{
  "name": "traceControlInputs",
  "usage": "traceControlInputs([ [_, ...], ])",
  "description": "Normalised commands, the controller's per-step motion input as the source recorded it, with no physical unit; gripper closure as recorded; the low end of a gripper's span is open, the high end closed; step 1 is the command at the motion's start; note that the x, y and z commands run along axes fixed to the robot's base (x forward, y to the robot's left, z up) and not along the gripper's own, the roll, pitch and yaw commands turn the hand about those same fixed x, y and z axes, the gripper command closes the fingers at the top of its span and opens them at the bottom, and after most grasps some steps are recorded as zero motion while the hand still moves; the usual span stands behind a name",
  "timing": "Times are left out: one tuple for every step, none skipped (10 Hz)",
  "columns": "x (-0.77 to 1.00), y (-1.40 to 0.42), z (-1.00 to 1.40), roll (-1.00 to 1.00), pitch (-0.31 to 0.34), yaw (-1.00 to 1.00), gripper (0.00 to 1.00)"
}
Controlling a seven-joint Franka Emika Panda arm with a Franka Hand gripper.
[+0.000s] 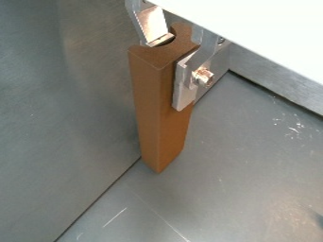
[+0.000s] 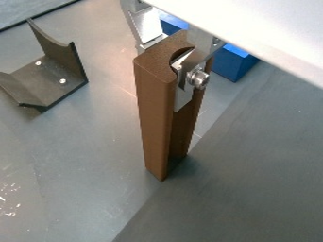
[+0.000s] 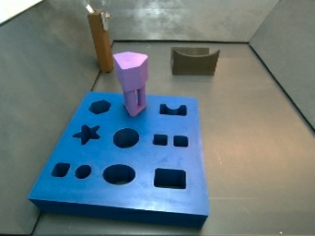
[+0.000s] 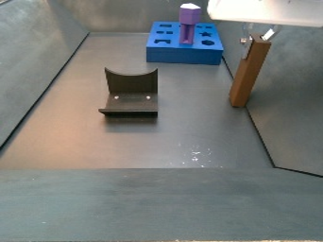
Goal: Pick up the arch object. Move up. Move to above the board. Insert the arch object.
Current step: Pick up the arch object, then move up, then move to above the board.
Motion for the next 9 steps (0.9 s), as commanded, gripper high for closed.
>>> traceControlInputs([
  [0.00, 0.00, 0.00, 0.00, 0.000, 0.00, 1.00],
  [0.00, 0.00, 0.83, 0.00, 0.000, 0.00, 1.00],
  [0.02, -0.03, 0.82, 0.00, 0.002, -0.01, 1.00],
  [0.01, -0.04, 0.72, 0.00, 0.031, -0.01, 1.00],
  [0.01, -0.02, 0.61, 0.01, 0.046, 0.00, 1.00],
  [0.01, -0.01, 0.44, 0.01, 0.065, 0.00, 1.00],
  [0.01, -0.01, 0.26, 0.01, 0.075, 0.00, 1.00],
  [0.47, 0.21, 1.00, 0.28, -0.140, 0.03, 1.00],
  [0.50, 0.23, 1.00, 0.27, -0.104, 0.03, 1.00],
])
